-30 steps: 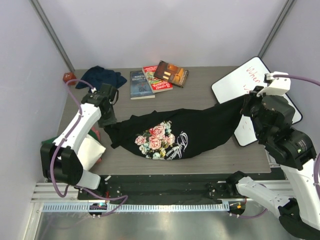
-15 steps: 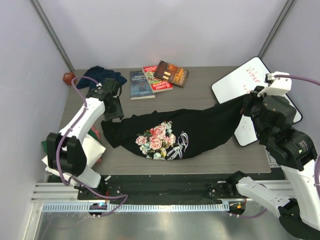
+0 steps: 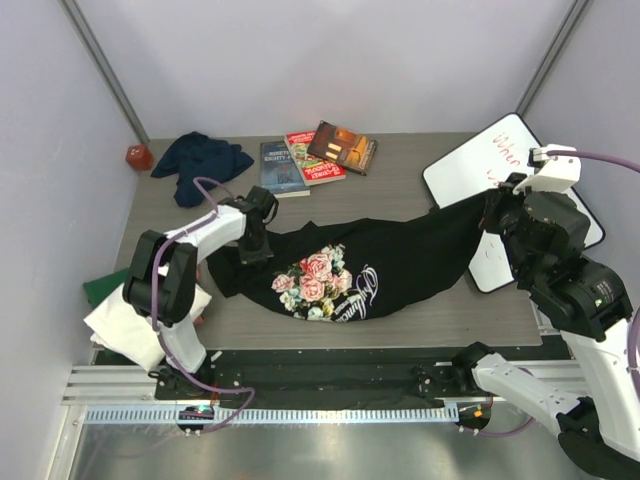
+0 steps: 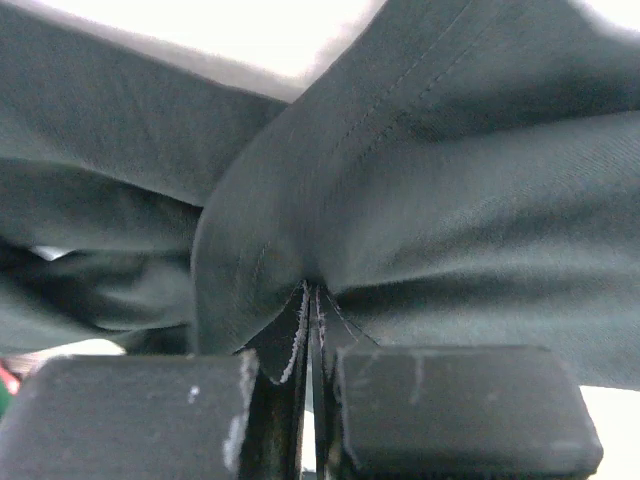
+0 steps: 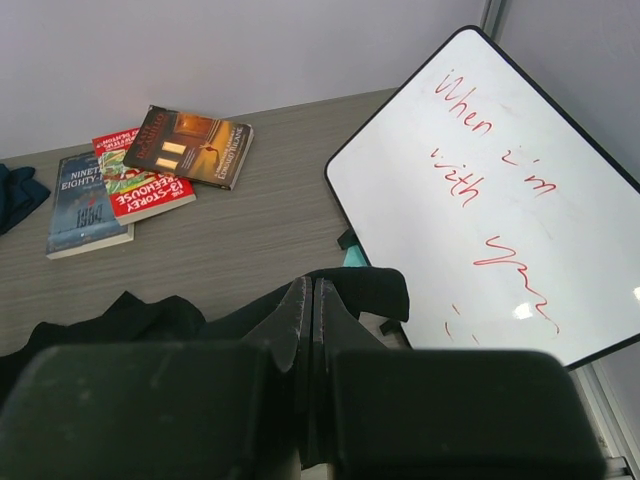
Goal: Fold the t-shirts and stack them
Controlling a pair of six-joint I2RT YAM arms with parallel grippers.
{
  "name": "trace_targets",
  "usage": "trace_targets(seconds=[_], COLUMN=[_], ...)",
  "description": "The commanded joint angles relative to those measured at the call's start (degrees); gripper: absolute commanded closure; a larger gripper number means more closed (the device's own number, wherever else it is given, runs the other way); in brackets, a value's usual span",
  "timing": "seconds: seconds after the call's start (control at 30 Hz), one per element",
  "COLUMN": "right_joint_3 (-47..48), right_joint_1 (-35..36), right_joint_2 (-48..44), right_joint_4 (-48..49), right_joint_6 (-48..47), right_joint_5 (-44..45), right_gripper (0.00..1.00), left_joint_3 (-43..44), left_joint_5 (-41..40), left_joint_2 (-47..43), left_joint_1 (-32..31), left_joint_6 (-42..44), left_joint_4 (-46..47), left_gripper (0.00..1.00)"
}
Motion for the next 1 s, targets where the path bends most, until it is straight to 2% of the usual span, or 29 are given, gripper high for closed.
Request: trace_targets(seconds=[0.0,0.2,0.37,0.57,0.6,0.67,0.7,0.87,0.97], right_joint_3=[-0.44,-1.59,-1.76,-0.71,-0.71,-0.79,-0.8,-1.41,-1.67], right_joint_1=[-0.05,-0.05,-0.14,-0.05,-0.05,-0.05,-0.14,-0.05,-0.05], right_joint_2=[0.1,-0.43,-0.26,-0.35,-0.43,-0.61,-0.61,-1.14,-1.58], right_joint_4=[3.97,4.32,4.41,4.41,4.5,4.41,4.41,4.41,4.41], right_joint_6=[-0.01,0.17,0.34,-0.45,-0.45,-0.36,-0.27,-0.01,-0.53], right_joint_5=[0.16,0.42,0.07,0.6,0.69,0.51,0.42,0.33,0.68], right_gripper=[0.99,0.99,0.99,0.99,0.99,0.99,0.99,0.99,0.99], left_joint_3=[-4.82,-12.82,-10.82,2.01,5.59,8.17,10.79,16.69,16.27], left_joint_5=[0.88,0.7,0.26,-3.86,-7.09,-11.24,-12.12,-9.76,-8.97], left_joint_2=[-0.97,-2.28,-4.74,-11.15,-11.95,-11.61,-10.73,-0.37,3.16], left_joint_1=[-0.92,-1.18,-1.18,-1.18,-1.18,-1.01,-0.57,2.07,2.16], left_joint_6=[-2.75,-3.98,-3.72,-1.62,-1.09,0.32,0.85,1.82,1.12], left_joint_4=[3.94,5.35,2.2,-3.96,-4.57,-4.58,-5.28,-8.18,-6.96], left_gripper=[1.0,1.0,1.0,0.7,0.65,0.49,0.44,0.46,0.47])
